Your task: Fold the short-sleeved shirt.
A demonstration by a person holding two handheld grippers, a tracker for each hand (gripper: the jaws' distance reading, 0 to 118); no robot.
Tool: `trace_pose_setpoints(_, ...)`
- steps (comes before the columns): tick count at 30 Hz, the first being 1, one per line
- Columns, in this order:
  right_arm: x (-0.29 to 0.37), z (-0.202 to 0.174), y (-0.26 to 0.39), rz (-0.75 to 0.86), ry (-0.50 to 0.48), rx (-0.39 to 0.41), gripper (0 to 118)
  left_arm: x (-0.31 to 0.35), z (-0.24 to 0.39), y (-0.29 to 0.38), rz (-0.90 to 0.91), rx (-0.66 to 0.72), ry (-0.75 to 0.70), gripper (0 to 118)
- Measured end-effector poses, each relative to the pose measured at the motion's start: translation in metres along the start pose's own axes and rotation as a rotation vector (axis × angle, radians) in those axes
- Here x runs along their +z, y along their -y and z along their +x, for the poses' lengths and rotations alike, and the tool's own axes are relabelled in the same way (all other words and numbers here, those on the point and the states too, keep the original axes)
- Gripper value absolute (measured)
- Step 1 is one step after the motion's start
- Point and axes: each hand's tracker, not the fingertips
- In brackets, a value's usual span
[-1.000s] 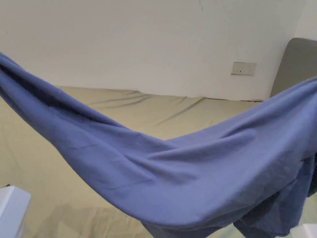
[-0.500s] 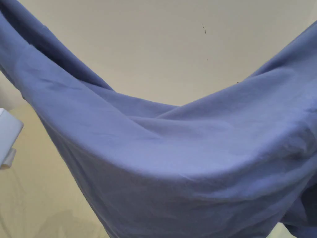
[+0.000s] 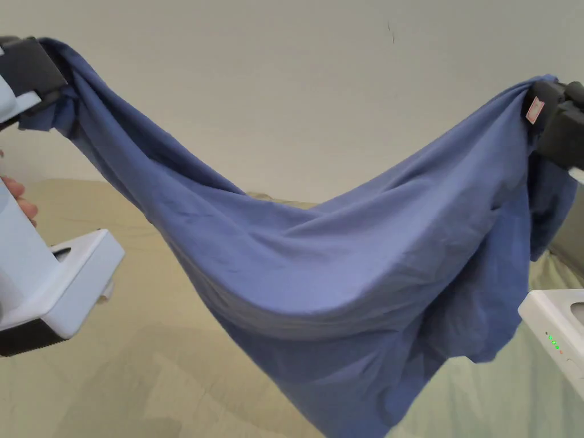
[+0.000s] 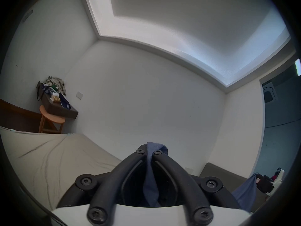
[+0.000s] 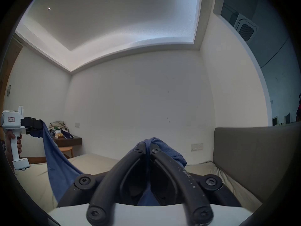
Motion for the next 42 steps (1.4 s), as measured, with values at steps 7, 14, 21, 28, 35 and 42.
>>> trace_pose_setpoints(7,-0.006,0.007,0.107,-0.212,0.020,-0.044,6,-0.009,-0.058,0.096,-0.208,0.041,-0.104,3)
trace_pose_setpoints(14,0.051,0.011,0.225,-0.475,0.049,-0.101,6,0.038,-0.123,0.198,-0.453,0.081,-0.245,3)
trace_pose_setpoints(21,0.152,0.006,0.257,-0.622,0.087,-0.145,6,0.125,-0.172,0.234,-0.592,0.096,-0.373,3)
trace_pose_setpoints(28,0.228,-0.012,0.282,-0.792,0.122,-0.125,6,0.200,-0.175,0.257,-0.768,0.046,-0.462,3)
trace_pose_setpoints(35,0.241,-0.014,0.321,-0.903,0.157,-0.176,6,0.215,-0.191,0.282,-0.843,0.041,-0.502,3)
trace_pose_setpoints(42,0.239,-0.012,0.351,-0.988,0.170,-0.161,6,0.203,-0.189,0.298,-0.902,-0.020,-0.533,3)
